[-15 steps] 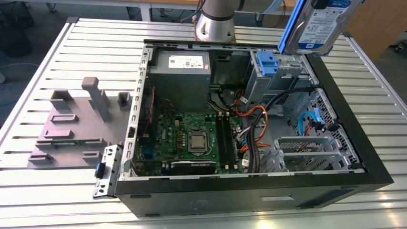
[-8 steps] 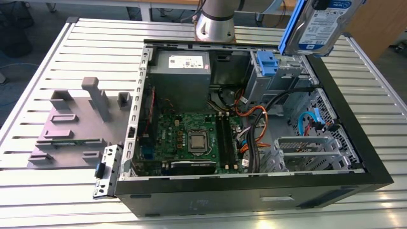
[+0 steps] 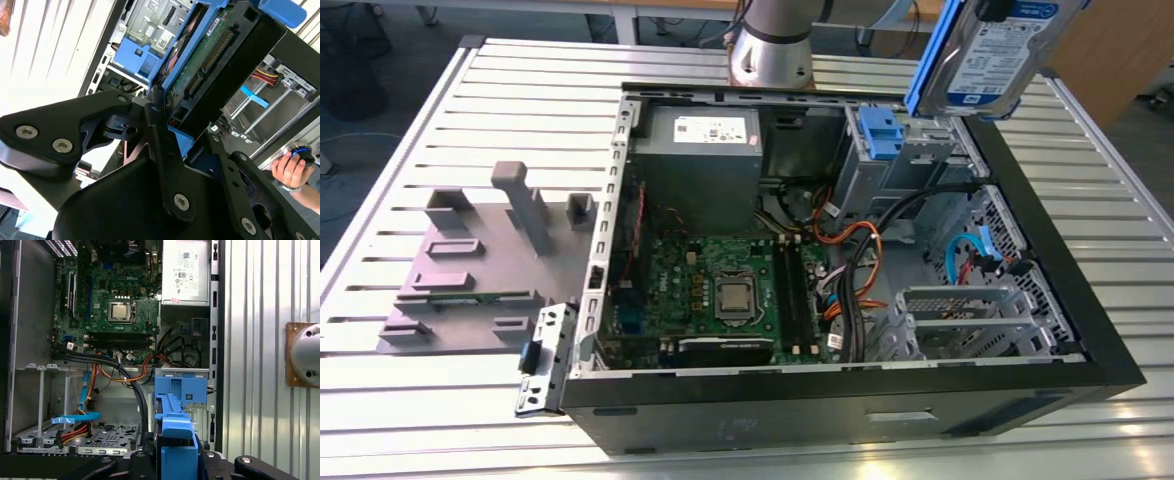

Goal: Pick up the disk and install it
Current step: 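Pick up the disk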

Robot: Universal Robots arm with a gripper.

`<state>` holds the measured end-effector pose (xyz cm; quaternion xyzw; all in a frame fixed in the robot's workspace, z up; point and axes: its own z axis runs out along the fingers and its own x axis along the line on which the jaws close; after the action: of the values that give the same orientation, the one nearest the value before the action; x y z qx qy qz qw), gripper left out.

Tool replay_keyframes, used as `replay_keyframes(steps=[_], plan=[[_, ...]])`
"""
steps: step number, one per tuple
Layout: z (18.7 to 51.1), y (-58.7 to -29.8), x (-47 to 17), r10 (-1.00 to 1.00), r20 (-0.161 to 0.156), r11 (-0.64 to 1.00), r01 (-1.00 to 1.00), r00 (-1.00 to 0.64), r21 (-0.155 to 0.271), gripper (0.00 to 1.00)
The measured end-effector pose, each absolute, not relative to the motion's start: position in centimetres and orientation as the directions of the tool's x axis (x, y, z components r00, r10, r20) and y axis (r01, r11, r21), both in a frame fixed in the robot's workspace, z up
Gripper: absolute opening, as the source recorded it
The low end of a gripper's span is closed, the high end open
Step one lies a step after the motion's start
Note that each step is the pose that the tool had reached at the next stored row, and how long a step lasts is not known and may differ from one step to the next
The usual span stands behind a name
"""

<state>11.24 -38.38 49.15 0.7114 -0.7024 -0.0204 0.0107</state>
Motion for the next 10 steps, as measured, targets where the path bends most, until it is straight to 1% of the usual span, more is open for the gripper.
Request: replay_keyframes(steps=[4,8,10], plan=[[49.1,-39.0,11.2,-1.0,-0.014,-0.013,-0.999,0.012,0.044,0.36],[49.1,-39.1,11.2,-1.0,-0.014,-0.013,-0.999,0.012,0.044,0.36],[49.1,-41.0,11.2,-1.0,-0.014,-0.013,-0.999,0.012,0.044,0.36]])
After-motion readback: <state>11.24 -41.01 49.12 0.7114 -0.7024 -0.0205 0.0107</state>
